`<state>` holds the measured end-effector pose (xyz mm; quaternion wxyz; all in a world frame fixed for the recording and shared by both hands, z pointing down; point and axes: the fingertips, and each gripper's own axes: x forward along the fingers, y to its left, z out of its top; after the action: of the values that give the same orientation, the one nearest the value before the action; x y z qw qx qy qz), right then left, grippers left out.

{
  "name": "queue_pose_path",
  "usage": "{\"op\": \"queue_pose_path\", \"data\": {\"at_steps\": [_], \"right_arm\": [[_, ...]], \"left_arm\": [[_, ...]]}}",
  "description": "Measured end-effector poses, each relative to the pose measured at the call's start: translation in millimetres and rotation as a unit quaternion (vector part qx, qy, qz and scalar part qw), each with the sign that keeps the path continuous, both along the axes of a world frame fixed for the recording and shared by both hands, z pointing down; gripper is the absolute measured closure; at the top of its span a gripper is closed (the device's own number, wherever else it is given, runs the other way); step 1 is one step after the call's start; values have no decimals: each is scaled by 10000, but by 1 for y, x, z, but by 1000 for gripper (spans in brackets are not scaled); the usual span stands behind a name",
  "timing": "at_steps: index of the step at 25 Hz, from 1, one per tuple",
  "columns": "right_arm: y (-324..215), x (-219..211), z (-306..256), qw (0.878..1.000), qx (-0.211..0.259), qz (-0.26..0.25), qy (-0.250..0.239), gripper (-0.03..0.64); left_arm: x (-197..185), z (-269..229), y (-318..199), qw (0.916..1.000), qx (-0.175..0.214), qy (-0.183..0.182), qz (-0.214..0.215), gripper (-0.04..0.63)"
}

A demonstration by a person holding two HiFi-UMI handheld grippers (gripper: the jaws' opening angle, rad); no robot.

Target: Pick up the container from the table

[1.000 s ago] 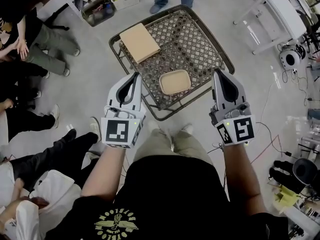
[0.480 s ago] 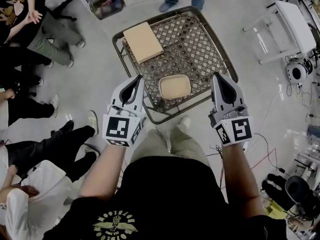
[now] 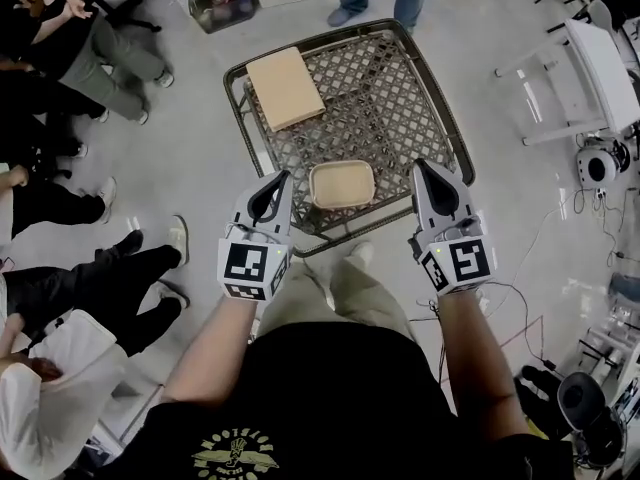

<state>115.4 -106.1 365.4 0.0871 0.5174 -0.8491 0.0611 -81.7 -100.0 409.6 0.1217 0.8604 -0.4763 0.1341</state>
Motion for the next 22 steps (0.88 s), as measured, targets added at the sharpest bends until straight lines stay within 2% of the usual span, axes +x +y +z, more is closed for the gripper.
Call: {"op": "queue_pose_path", "data": {"at_steps": [6,11,22], "right_arm": [[-8,3,40,9991,-392,-54,175,606],[-7,1,76,9964,-798,-190,198,606],[-4,0,167,9810,-1912,-215,244,606]], "left_arm": [[9,41,8,9988,-480,-64,16,586],[6,76,11,9944,-1053,104,-66,586],[12,139,14,9858,-1677,-102,56,586]]}}
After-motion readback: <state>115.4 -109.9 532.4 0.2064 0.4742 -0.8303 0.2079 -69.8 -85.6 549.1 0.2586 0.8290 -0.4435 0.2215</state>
